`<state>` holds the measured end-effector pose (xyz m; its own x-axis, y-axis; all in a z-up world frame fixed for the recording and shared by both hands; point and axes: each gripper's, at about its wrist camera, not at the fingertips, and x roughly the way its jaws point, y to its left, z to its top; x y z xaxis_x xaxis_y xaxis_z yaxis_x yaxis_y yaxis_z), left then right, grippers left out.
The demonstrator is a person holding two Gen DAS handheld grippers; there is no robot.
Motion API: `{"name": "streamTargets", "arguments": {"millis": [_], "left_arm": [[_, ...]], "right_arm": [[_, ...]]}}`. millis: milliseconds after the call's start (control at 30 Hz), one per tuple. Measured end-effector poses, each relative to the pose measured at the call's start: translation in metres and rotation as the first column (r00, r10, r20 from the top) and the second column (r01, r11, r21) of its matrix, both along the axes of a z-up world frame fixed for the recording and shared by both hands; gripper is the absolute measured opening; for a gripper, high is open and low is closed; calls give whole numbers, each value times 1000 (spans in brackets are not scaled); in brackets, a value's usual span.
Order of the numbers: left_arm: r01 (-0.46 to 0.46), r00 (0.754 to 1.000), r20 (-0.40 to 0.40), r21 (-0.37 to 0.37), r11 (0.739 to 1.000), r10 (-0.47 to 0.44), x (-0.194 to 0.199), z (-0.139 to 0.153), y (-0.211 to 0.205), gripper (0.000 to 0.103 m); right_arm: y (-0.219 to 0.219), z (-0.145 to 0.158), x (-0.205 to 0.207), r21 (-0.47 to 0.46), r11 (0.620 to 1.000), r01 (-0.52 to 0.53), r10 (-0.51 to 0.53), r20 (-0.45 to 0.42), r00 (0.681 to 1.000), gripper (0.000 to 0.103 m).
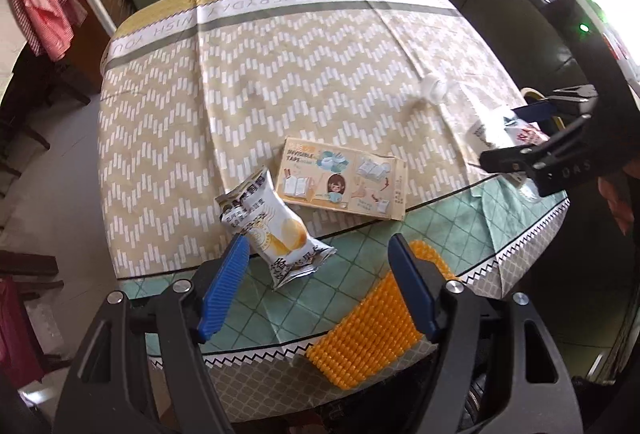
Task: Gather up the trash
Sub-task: 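Grasp the clear Nongfu Spring bottle with the right tool and lift it, then grasp the white snack bag with the left tool while the right tool holds the bottle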
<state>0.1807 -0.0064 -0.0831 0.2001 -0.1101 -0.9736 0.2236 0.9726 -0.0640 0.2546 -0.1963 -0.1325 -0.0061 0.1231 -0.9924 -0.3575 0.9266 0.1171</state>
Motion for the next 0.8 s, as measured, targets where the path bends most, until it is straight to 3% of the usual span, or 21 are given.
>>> {"name": "streamTargets", "arguments": {"millis": [200,300,400,600,800], "left_arm": [[-163,978,-128,9,987,163,5,-31,21,68],[-220,966,-134,29,975,222,9,-41,23,67],[-259,954,-145,34,965,261,13,-51,25,55],[-270,943,-187,53,961,275,15,-73,23,41],[-246,958,-140,52,968,251,16,-58,22,38]], "right_arm": [[-29,-3,2,1,1000,-20,20,34,999,91],[-37,-4,3,13,1000,-24,24,43,999,91],[-44,-3,1,21,999,-30,28,53,998,91],[-65,0,-9,41,999,-34,31,68,997,91],[-95,3,-14,229,973,38,-29,-43,999,91]]}}
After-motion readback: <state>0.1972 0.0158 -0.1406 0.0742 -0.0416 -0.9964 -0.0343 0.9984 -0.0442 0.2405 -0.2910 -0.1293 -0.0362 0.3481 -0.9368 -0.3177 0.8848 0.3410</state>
